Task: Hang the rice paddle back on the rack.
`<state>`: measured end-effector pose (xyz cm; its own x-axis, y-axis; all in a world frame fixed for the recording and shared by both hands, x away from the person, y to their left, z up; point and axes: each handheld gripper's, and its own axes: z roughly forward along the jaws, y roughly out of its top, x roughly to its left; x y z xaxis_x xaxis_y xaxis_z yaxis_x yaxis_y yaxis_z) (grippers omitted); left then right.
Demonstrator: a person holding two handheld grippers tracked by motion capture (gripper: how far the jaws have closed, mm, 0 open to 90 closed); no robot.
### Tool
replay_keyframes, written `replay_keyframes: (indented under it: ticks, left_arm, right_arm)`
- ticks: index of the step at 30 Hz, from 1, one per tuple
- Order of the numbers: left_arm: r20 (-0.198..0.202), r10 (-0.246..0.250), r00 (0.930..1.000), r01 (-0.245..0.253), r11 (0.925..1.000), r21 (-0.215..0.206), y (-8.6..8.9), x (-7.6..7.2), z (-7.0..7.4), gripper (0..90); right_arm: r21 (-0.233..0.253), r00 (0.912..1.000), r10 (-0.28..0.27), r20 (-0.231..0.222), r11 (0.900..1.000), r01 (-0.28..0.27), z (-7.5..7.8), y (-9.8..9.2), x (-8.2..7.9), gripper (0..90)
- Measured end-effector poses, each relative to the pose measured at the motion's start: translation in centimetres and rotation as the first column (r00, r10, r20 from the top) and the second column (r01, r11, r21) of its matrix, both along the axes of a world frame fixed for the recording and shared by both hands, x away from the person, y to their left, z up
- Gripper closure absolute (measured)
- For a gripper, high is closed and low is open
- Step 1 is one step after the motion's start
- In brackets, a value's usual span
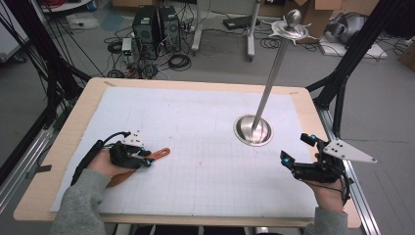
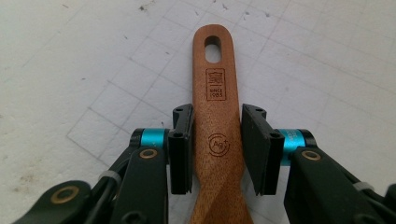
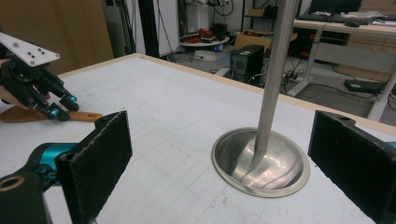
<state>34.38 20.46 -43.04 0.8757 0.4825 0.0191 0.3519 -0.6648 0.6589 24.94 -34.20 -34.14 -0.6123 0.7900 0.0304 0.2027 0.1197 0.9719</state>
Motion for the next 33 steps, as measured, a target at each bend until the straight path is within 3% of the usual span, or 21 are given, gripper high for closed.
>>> replay_keyframes:
  ticks: [6, 10, 12, 18, 23, 33]
  left_arm:
    - [0.018, 0.032, 0.9993, -0.032, 0.9995, 0.001, 0.2, -0.1, 0.4, 65.1]
    - [0.055, 0.045, 0.9975, -0.041, 0.9976, -0.056, 0.7, -0.6, 1.5, 65.1]
    - [0.063, 0.046, 0.9970, -0.042, 0.9971, -0.063, 0.8, -0.7, 1.7, 65.1]
    - [0.104, 0.077, 0.9916, -0.066, 0.9922, -0.106, 1.4, -1.4, 3.0, 65.1]
    - [0.155, 0.097, 0.9831, -0.075, 0.9872, -0.141, 1.5, -2.0, 4.3, 65.2]
    - [0.192, 0.124, 0.9735, -0.091, 0.9809, -0.172, 1.8, -2.9, 5.9, 65.1]
  right_arm:
    - [0.000, 1.0000, 0.001, -0.007, 1.000, -0.001, -0.1, 0.1, 0.1, 4.8]
    - [-0.003, 1.0000, 0.001, -0.004, 1.000, -0.001, -0.1, 0.1, 0.1, 4.8]
    - [-0.002, 1.0000, 0.001, -0.004, 1.000, -0.001, -0.1, 0.1, 0.1, 4.8]
    - [-0.006, 1.0000, 0.004, -0.004, 1.000, -0.004, -0.1, 0.3, 0.2, 4.8]
    - [-0.009, 0.9999, 0.008, -0.007, 1.000, -0.008, -0.1, 0.3, 0.4, 4.8]
    - [-0.009, 0.9999, 0.010, -0.004, 1.000, -0.010, -0.1, 0.5, 0.4, 4.8]
